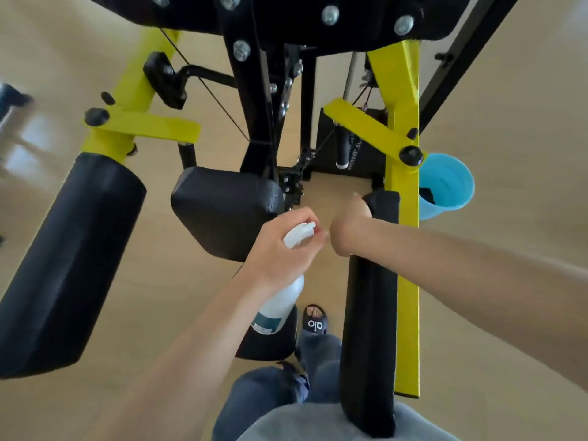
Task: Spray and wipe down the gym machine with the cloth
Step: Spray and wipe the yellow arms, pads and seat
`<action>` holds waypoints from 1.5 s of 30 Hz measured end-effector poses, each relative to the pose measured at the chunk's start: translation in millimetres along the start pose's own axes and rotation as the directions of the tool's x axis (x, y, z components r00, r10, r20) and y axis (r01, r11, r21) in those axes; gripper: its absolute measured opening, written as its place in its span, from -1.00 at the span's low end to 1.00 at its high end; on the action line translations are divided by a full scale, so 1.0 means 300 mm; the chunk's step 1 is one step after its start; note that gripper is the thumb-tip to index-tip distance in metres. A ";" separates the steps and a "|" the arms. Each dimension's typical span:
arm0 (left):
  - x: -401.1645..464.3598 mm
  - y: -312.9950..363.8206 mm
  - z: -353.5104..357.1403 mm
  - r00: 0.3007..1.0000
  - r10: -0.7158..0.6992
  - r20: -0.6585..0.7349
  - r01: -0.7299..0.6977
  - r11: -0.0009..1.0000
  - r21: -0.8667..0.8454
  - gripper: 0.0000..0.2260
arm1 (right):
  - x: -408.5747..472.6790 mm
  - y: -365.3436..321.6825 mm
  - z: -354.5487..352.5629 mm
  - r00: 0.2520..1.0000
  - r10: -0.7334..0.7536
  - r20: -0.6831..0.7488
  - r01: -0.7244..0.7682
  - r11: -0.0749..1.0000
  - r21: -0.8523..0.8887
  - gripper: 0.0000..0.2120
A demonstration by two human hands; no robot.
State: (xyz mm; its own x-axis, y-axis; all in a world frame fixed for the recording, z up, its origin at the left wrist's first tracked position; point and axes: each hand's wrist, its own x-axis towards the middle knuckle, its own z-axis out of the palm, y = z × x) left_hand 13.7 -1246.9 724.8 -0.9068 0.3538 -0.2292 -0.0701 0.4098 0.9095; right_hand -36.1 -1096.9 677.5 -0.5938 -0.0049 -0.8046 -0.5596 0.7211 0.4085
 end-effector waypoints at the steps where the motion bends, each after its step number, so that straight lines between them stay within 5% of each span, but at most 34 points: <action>1: 0.024 0.012 0.002 1.000 0.026 0.016 -0.027 1.000 0.016 -0.85 | 0.003 -0.001 0.007 0.999 -0.046 0.005 0.046 0.999 0.011 -0.63; 5: 0.098 0.051 0.003 0.994 0.040 0.100 -0.045 0.998 0.047 -0.84 | -0.031 -0.100 0.032 0.946 -0.322 0.034 0.321 0.947 0.015 -0.68; 7: 0.125 0.065 -0.008 0.992 0.023 0.128 -0.027 0.999 0.026 -0.83 | -0.033 -0.177 0.061 0.966 -0.177 0.190 0.170 0.984 0.056 -0.63; 10: 0.166 0.070 -0.030 0.987 0.020 0.162 -0.021 1.000 0.003 -0.83 | -0.051 -0.252 0.089 0.970 -0.024 0.242 0.001 0.996 0.094 -0.55; 15: 0.215 0.077 -0.055 0.980 0.003 0.201 -0.007 1.000 0.019 -0.82 | -0.160 -0.360 0.099 0.972 -0.050 0.231 -0.036 0.935 0.354 -0.56; 18: 0.256 0.087 -0.057 0.976 -0.091 0.199 0.094 0.996 -0.003 -0.86 | -0.242 -0.315 0.028 0.948 -0.130 0.292 -0.075 0.798 0.598 -0.81; 19: 0.271 0.090 -0.057 0.973 -0.126 0.195 0.131 0.991 -0.017 -0.86 | -0.258 -0.280 0.005 0.950 -0.135 0.283 -0.113 0.694 0.712 -0.90; 22: 0.322 0.092 -0.045 0.961 -0.216 0.171 0.231 0.970 -0.077 -0.83 | -0.287 -0.127 -0.058 0.989 -0.057 0.140 -0.100 0.445 0.890 -0.73; 26: 0.433 0.085 -0.028 0.951 -0.280 0.129 0.292 0.953 -0.080 -0.89 | -0.255 0.071 -0.022 0.944 0.328 0.046 -0.050 0.005 0.999 -0.72; 27: 0.465 0.086 -0.031 0.948 -0.302 0.103 0.312 0.945 -0.096 -0.90 | -0.242 0.104 -0.004 0.918 0.389 0.081 0.006 -0.218 0.976 -0.75; 29: 0.528 0.084 -0.039 0.934 -0.357 0.024 0.356 0.923 -0.145 -0.94 | -0.225 0.151 0.005 0.915 0.362 0.178 0.159 -0.730 0.664 -0.85; 31: 0.587 0.076 -0.044 0.915 -0.403 -0.017 0.394 0.901 -0.181 -0.68 | -0.214 0.182 -0.007 0.960 0.227 0.164 0.202 -0.967 0.157 -0.88; 33: 0.637 0.065 -0.044 0.911 -0.412 -0.017 0.405 0.902 -0.151 -0.59 | -0.172 0.183 -0.029 0.977 0.174 0.123 0.186 -0.978 -0.092 -0.84; 36: 0.669 0.055 -0.028 0.929 -0.370 0.012 0.370 0.929 -0.022 -0.89 | -0.086 0.166 -0.076 0.976 0.130 0.175 0.159 -0.974 -0.160 -0.87; 41: 0.708 -0.008 -0.006 0.950 -0.294 0.101 0.273 0.944 0.185 -0.82 | 0.025 0.142 -0.121 0.880 0.252 0.403 0.093 -0.923 0.374 -0.78; 45: 0.747 -0.053 -0.019 0.952 -0.287 0.108 0.258 0.940 0.223 -0.84 | 0.095 0.069 -0.143 0.789 0.450 0.417 0.243 -0.853 0.461 -0.85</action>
State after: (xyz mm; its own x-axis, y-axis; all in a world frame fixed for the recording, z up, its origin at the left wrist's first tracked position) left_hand -190.8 -1178.8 660.9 -0.7980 0.3098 -0.5169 -0.2074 0.6642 0.7182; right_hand -89.4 -1111.9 681.5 -0.4794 0.6100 -0.6310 0.5996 -0.2974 -0.7430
